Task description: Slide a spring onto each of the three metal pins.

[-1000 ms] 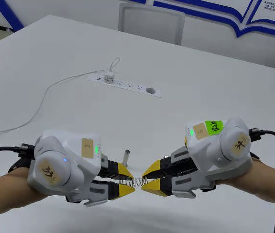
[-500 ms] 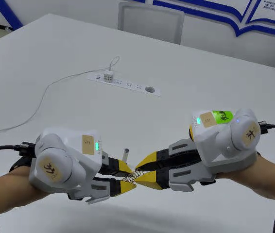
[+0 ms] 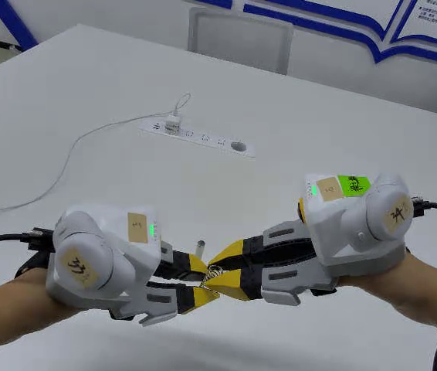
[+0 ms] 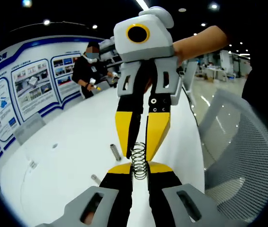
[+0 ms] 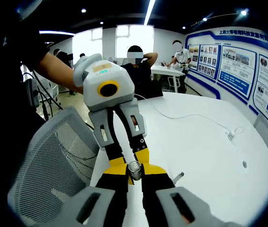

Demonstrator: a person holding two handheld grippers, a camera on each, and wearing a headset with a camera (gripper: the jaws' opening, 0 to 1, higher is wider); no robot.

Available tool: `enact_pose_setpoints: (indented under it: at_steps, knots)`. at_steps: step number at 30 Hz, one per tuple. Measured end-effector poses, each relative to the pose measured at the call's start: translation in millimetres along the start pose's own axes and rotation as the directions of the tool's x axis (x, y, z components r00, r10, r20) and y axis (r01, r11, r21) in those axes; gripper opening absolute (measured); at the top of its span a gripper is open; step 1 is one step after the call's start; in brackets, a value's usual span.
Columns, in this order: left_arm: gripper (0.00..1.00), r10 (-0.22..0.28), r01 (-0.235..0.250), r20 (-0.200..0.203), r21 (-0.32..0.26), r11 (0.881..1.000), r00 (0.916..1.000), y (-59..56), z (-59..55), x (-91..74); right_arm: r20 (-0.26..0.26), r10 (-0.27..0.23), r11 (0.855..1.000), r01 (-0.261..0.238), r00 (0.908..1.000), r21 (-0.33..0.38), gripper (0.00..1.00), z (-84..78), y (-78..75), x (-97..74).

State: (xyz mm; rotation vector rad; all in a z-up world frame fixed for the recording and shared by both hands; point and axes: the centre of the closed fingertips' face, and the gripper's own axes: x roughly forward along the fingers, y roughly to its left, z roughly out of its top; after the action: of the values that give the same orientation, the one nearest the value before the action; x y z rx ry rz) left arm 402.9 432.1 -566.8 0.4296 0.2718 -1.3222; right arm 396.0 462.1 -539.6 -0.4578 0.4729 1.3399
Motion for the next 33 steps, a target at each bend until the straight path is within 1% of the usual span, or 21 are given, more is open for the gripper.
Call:
enact_pose_setpoints:
  at_steps: [2,4,8,11,14,16,20,24,28,31,33]
  knots:
    - [0.12,0.004,-0.004,0.000,-0.007,1.000,1.0000,1.2,-0.6,-0.5,-0.003,-0.005,1.000,0.005,1.0000,-0.002,0.10,1.0,-1.5,1.3]
    - [0.12,0.010,-0.010,-0.008,-0.013,1.000,0.9999,2.6,-2.8,-1.3,-0.007,-0.010,1.000,0.010,0.9999,-0.005,0.10,1.9,-3.3,3.0]
    - [0.22,0.040,-0.041,-0.024,-0.039,0.998,0.9989,9.3,-9.9,-5.4,-0.013,-0.012,1.000,0.012,0.9998,-0.013,0.10,3.1,-6.0,4.7]
    - [0.26,0.062,-0.063,-0.023,-0.056,0.996,0.9978,14.1,-13.0,-10.1,-0.021,-0.022,1.000,0.022,0.9995,-0.016,0.10,2.4,-10.0,4.9]
    - [0.27,0.074,-0.076,-0.024,-0.074,0.994,0.9970,17.5,-16.6,-15.2,-0.020,-0.029,1.000,0.029,0.9994,-0.010,0.11,2.2,-13.9,4.5]
    - [0.27,0.078,-0.080,-0.028,-0.101,0.992,0.9966,19.6,-19.8,-17.9,-0.021,-0.032,0.999,0.032,0.9993,-0.009,0.11,1.6,-15.8,4.2]
    - [0.31,0.092,-0.094,-0.029,-0.124,0.988,0.9954,24.4,-23.4,-22.8,-0.028,-0.042,0.999,0.042,0.9987,-0.008,0.11,-0.4,-20.4,4.0]
    - [0.36,0.120,-0.122,-0.024,-0.148,0.981,0.9925,32.2,-24.3,-27.7,-0.025,-0.073,0.997,0.073,0.9970,0.000,0.11,-1.1,-30.5,1.8]
    - [0.45,0.145,-0.147,-0.024,-0.172,0.974,0.9891,40.3,-25.8,-31.1,-0.026,-0.114,0.993,0.115,0.9931,0.017,0.11,-2.5,-44.2,-0.8]
    - [0.45,0.147,-0.149,-0.023,-0.198,0.969,0.9889,43.5,-27.3,-34.5,-0.025,-0.142,0.989,0.143,0.9895,0.028,0.11,-3.5,-53.9,-2.2]
    - [0.46,0.165,-0.165,-0.017,-0.208,0.964,0.9861,48.2,-27.3,-38.1,-0.026,-0.159,0.986,0.160,0.9869,0.037,0.11,-4.5,-60.2,-3.0]
